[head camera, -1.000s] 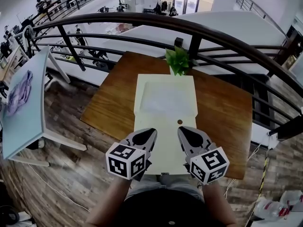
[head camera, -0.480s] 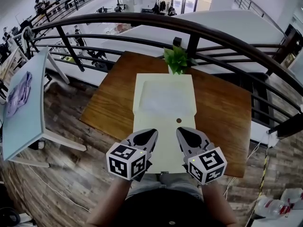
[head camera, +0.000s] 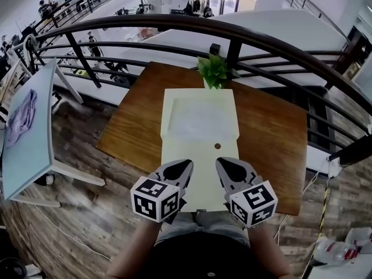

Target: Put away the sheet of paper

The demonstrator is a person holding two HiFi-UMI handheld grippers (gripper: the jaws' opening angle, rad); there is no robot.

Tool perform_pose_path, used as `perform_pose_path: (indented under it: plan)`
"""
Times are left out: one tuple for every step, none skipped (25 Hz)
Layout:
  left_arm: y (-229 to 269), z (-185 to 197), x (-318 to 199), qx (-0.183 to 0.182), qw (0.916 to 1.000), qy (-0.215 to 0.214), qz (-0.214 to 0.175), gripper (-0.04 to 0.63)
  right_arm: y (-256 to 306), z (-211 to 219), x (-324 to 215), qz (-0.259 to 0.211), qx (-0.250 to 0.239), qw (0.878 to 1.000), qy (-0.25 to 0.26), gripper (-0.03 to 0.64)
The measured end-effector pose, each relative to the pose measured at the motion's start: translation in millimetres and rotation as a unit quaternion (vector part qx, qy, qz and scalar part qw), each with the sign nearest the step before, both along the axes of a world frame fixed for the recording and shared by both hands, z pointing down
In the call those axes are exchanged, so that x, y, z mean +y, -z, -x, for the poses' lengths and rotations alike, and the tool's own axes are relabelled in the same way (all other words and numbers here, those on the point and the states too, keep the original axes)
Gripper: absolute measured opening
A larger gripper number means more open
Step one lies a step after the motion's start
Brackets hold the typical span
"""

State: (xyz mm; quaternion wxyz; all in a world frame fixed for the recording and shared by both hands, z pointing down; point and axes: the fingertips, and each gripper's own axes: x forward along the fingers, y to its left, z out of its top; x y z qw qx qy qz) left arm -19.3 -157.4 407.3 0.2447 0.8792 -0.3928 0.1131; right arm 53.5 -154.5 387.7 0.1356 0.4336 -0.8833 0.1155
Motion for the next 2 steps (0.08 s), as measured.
perform_pose_path:
  plan:
    - [0.0,-0.2,-1.1,0.0,1.0,0.0,-0.001,0.02,0.0,-0.3,-0.7,0.0,0.0,1.0,0.0,0.026]
    - [0.1,-0.4,-2.2,-0.001,1.0,0.0,-0.001,0.021,0.0,-0.5,-1.6,-0.001,0.0,1.0,0.0,0.026]
